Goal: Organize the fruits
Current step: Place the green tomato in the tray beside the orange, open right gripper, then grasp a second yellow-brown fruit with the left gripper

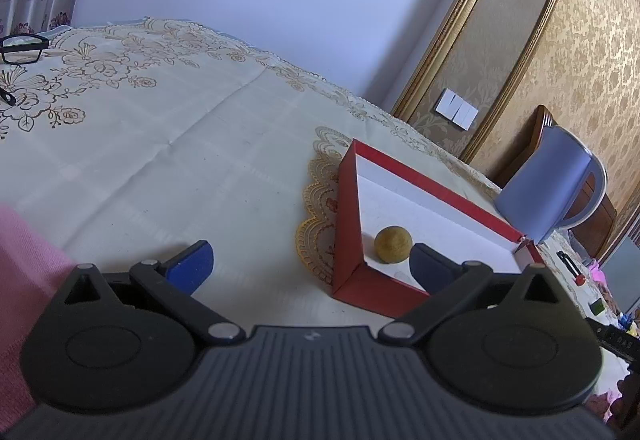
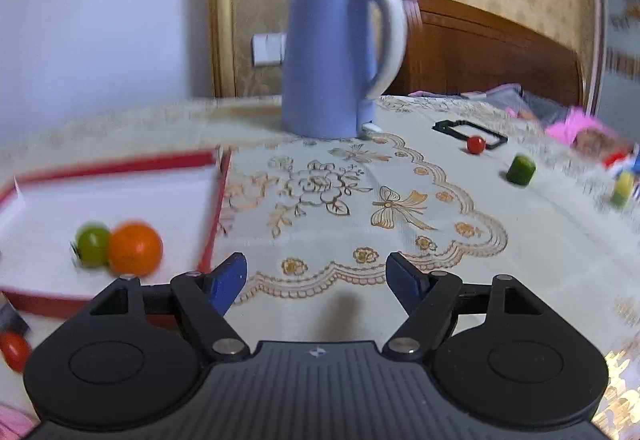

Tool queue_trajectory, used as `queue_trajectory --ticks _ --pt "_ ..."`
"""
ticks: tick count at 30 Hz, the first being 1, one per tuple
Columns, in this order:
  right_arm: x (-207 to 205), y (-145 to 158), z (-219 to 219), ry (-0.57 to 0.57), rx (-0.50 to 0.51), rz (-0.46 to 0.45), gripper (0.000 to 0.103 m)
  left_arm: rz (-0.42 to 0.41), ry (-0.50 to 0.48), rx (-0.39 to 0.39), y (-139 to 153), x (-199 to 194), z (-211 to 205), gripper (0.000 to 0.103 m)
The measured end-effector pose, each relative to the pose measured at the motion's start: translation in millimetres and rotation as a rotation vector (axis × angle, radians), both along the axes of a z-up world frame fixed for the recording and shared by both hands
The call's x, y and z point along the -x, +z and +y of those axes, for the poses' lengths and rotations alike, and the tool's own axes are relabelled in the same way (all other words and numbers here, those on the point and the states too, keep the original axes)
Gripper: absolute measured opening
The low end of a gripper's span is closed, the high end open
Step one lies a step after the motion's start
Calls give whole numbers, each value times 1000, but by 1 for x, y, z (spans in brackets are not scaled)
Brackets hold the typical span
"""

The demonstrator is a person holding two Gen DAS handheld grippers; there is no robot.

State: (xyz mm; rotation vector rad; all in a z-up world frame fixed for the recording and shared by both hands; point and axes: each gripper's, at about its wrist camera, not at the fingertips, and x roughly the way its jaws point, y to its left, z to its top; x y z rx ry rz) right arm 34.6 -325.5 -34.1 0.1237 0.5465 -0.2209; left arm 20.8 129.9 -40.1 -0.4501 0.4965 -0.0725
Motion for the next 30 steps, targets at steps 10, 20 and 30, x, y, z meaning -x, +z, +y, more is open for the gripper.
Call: queue_trajectory --ticks 10,20,30 --pt "-8 -17 -11 -48 -2 134 78 -5 2 10 0 1 2 103" --pt "-7 -18 -22 -35 -77 111 87 -49 -114 -169 17 52 -19 103" --pt "-6 -17 -23 -31 -92 105 88 -24 -219 -309 12 60 -45 103"
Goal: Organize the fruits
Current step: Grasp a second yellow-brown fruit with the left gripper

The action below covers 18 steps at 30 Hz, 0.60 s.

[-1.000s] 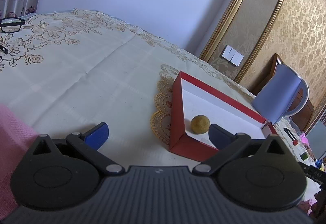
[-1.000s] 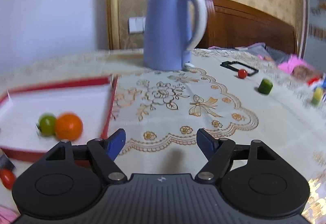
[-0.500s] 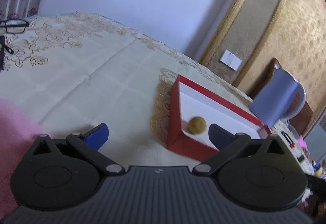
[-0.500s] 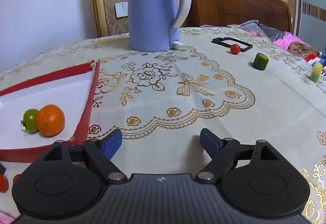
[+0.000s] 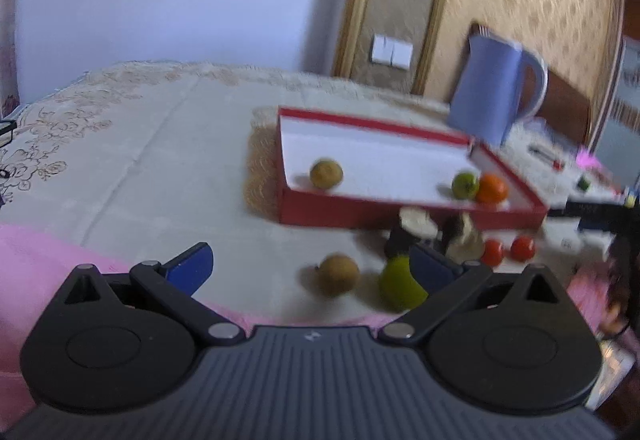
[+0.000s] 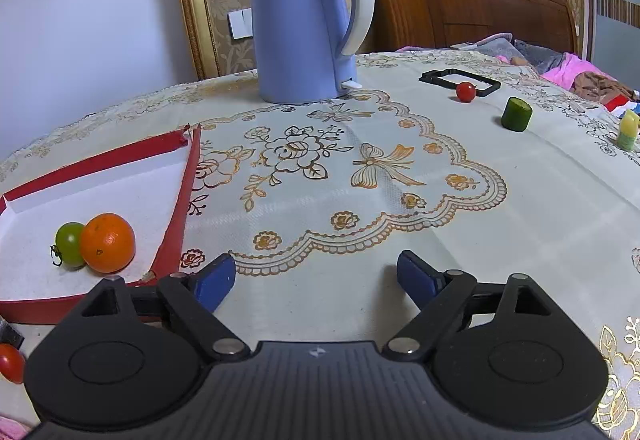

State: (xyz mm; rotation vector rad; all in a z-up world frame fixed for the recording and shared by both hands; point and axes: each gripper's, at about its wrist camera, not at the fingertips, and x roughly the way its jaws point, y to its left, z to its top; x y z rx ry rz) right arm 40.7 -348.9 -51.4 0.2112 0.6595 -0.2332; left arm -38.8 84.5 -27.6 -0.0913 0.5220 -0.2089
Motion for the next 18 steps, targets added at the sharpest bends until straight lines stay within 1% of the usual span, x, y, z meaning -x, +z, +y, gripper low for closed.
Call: queue_trajectory --ticks 3,7,10,12,14,15,17,18 --pt "0 0 0 0 -3 -2 89 4 11 -98 -6 -2 -10 103" --pt "0 0 0 0 -5 -3 89 0 40 -132 -7 -6 -8 103" --pt "0 0 0 0 -8 -4 89 18 36 -189 -11 -13 -12 103" --pt "0 0 0 0 -9 -4 89 51 27 -241 -15 -17 -18 99" --pt "0 0 0 0 -9 -5 89 42 13 -229 -17 -17 -19 89" --pt "0 0 0 0 -11 -6 89 43 6 -221 -16 -16 -19 86" --pt "0 0 -1 0 -15 -8 89 36 0 -211 -16 -14 -20 74" --pt "0 0 -1 0 -16 -8 89 29 -5 -209 -16 -13 -20 70"
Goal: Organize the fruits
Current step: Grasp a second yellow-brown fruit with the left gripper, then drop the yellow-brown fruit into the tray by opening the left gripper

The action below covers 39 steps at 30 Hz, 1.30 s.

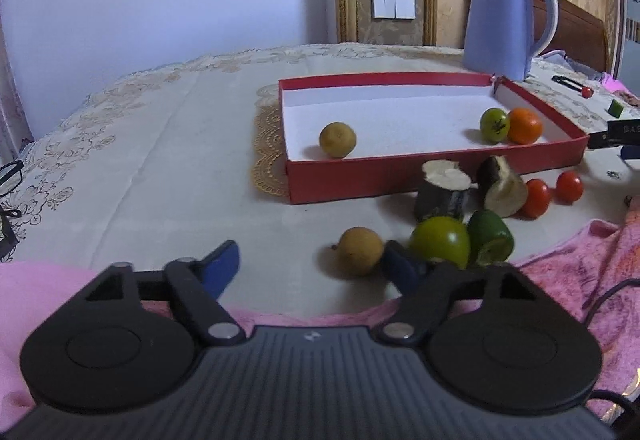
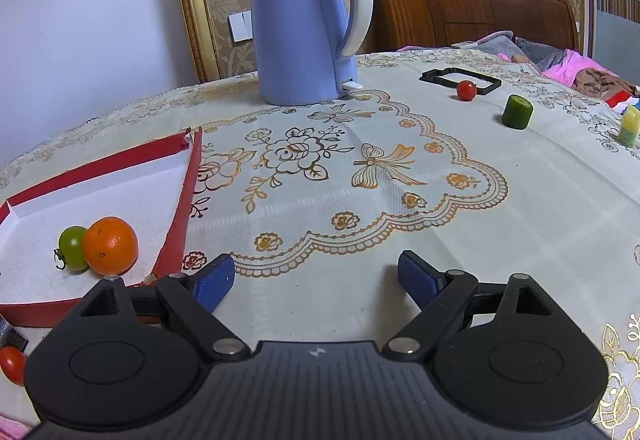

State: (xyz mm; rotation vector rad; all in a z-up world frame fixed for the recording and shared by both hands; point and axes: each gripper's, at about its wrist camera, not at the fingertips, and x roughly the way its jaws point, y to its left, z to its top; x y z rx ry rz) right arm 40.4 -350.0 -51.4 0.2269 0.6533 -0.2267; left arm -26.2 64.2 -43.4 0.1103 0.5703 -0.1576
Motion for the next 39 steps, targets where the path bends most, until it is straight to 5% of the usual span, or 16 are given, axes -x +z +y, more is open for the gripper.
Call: queue_trajectory --ticks 6,13,21,31,39 --pt "0 0 0 0 -4 -2 89 3 -70 5 3 5 -11 25" --pt "1 0 -1 0 -12 -7 89 -57 -35 8 10 8 -14 25" --pt "1 0 -1 0 -12 -7 89 -133 -41 126 47 -27 -15 25" --pt "1 0 0 0 -12 -7 90 -10 -63 109 31 -109 -53 25" --pt "1 0 -1 0 -14 -8 90 25 -61 65 16 -120 -61 27"
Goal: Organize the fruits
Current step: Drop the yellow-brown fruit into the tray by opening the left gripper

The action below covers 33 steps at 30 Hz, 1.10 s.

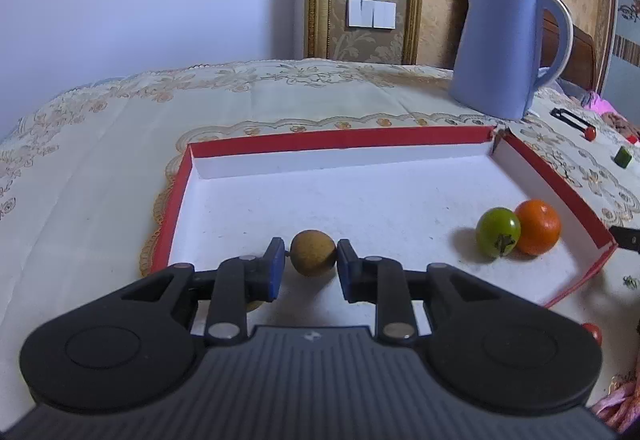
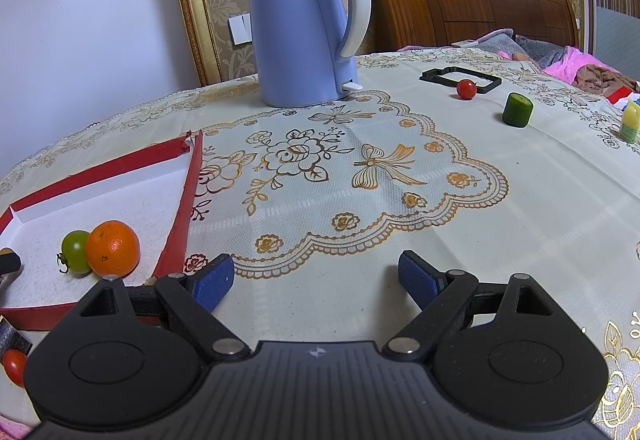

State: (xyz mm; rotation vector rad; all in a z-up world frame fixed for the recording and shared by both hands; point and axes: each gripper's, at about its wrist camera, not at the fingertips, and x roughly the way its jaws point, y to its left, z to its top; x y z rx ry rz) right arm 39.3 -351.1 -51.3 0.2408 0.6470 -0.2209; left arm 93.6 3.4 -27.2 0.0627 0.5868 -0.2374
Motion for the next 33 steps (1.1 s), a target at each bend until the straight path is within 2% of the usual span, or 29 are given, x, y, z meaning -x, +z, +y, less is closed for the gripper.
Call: queue_trajectory --ticks 4,10,12,15,18,24,27,31,33 --pt "0 0 0 0 -4 -2 90 -31 26 29 7 6 6 39" --pt "0 0 0 0 -9 -5 90 -154 102 106 28 41 37 63" --pt "0 0 0 0 -10 -5 90 -184 147 76 27 53 43 67" --pt "0 0 -1 1 -12 -7 90 -198 185 25 19 65 49 82" --pt "0 0 -1 1 -12 -7 90 -167 227 17 9 70 61 87" --pt "0 0 -1 1 -14 -8 90 -105 278 164 2 60 90 89" --pt "1 0 -3 0 -24 -14 90 -96 278 184 0 58 94 89" --pt "5 1 -7 -4 -53 -40 91 -117 282 188 0 63 94 98" --pt "9 2 -8 33 -83 -54 91 -113 276 208 -1 62 97 101"
